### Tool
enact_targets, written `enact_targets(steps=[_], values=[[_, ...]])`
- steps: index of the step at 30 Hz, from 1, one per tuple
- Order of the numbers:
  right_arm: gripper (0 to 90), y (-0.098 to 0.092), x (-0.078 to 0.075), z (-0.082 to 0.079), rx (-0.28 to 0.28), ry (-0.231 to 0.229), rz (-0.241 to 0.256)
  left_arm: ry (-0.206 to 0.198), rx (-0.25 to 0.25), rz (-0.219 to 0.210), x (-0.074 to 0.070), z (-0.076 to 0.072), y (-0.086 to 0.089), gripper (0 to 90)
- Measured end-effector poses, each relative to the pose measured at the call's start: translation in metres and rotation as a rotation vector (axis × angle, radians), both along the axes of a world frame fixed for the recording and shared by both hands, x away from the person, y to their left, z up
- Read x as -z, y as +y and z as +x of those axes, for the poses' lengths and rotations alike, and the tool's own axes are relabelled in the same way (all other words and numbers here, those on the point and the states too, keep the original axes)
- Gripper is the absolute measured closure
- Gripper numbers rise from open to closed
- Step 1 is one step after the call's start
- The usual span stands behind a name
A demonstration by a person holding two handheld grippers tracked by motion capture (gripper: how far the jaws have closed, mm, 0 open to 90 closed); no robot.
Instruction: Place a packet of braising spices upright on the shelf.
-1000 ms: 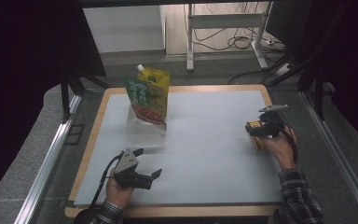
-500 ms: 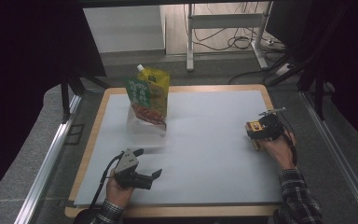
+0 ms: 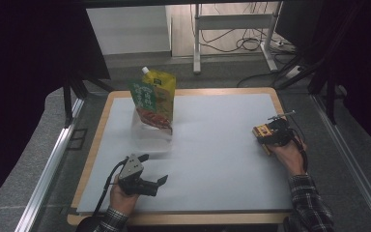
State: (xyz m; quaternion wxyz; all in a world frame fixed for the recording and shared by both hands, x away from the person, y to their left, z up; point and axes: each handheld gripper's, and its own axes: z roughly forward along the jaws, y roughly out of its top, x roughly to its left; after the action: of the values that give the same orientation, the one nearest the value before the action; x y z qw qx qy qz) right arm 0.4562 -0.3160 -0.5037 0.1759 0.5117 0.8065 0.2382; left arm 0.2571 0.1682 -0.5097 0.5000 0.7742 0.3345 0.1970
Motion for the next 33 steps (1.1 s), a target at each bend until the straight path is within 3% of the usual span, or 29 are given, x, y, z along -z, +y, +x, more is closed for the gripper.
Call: enact_targets(steps=[7,19,24,33], values=[[32.0,0.004,-0.011,-0.005,-0.07,-0.017,0.021,-0.002,-0.001,0.0,0.0,0.0,0.0,0.0],[32.1,0.044,-0.034,-0.029,-0.302,-0.033,-0.004,-0.003,-0.002,-0.001,0.0,0.0,0.001,0.0],[32.1,0.069,-0.036,-0.041,-0.413,-0.016,0.006,-0.003,-0.002,-0.002,-0.001,0.0,0.001,0.0],[32.0,0.097,-0.029,-0.055,-0.524,0.015,-0.026,-0.005,-0.002,-0.005,-0.001,-0.001,0.001,0.0]])
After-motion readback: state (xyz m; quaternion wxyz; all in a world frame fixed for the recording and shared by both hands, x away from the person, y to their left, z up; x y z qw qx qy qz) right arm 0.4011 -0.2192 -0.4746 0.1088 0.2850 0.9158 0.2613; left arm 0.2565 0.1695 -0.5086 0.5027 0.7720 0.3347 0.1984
